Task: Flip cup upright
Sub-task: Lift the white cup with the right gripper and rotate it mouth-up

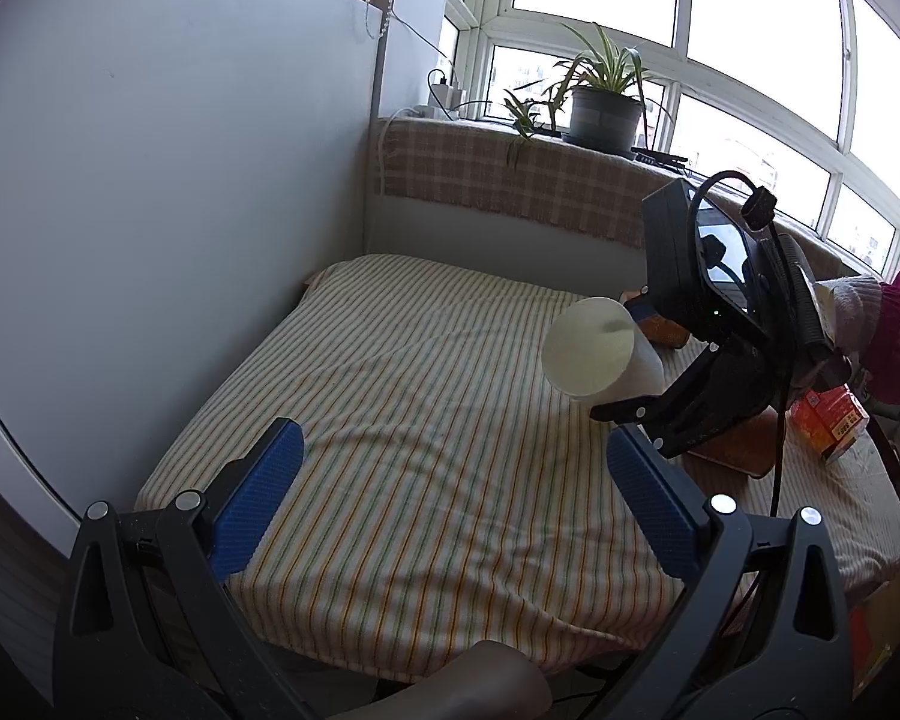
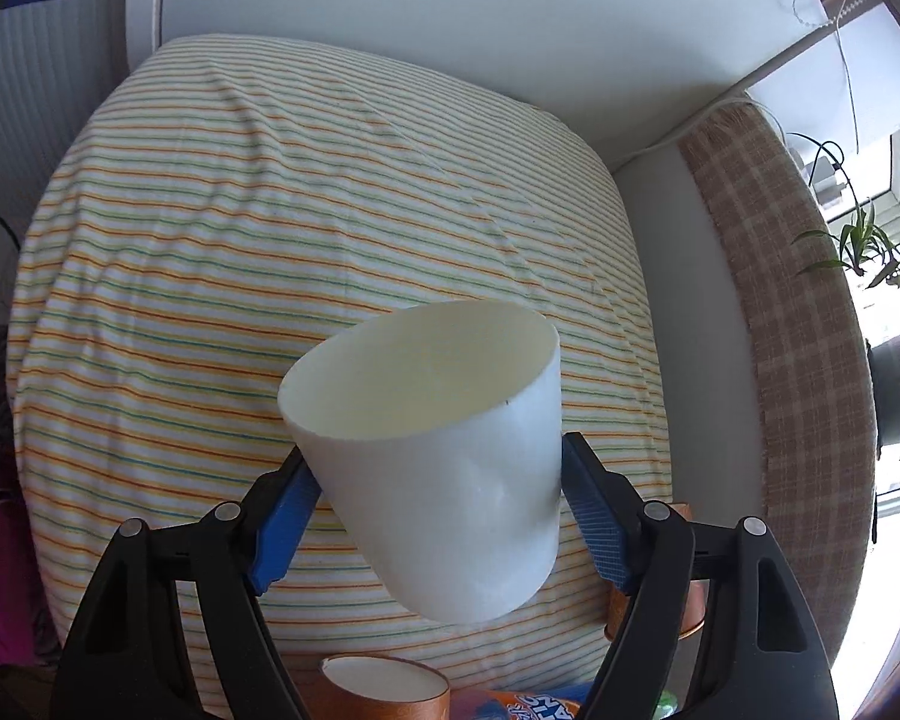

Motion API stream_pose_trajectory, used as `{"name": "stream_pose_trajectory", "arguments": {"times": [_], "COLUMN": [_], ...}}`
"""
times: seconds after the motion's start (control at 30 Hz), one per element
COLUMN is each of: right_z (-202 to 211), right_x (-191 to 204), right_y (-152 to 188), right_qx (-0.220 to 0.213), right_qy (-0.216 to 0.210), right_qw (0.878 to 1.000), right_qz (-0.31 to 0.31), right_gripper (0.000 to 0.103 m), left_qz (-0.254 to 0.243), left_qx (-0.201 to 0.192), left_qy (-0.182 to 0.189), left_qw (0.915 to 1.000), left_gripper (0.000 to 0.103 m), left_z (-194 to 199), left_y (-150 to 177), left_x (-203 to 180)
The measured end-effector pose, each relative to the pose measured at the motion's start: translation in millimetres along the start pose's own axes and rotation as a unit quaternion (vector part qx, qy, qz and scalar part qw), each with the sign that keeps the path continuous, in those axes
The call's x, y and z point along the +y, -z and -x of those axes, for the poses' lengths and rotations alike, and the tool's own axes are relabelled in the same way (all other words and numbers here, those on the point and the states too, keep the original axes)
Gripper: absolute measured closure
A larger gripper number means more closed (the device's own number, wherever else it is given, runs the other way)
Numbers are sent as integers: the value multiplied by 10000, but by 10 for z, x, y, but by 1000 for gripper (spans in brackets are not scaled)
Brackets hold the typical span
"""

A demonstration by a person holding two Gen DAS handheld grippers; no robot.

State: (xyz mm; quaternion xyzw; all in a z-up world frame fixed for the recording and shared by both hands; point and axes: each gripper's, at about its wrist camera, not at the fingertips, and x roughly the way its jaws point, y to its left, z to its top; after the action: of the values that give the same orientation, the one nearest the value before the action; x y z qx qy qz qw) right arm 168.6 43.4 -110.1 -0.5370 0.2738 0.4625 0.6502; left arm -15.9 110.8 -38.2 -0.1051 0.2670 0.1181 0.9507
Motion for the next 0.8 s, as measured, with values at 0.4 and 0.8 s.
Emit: {"name": "stream_pose_trajectory", "arguments": {"times": [0.4,0.8], "right_z": [783,1602], "right_x": [114,494], "right_y": [125,1157], "right_qx": [-1261,-1955], "right_qy": [-275,-570], "right_qw": [9845,9275], "right_qz": [-1187,-3134], "right_gripper": [29,28], "left_qz": [-27,-297], "left_qx": [-153,-205], "left_qy": [86,560], "left_qw": [9998,9978], "left_gripper": [0,0], "left_z": [127,173], "left_y": [-3,34], "left_x": [-35,-406]}}
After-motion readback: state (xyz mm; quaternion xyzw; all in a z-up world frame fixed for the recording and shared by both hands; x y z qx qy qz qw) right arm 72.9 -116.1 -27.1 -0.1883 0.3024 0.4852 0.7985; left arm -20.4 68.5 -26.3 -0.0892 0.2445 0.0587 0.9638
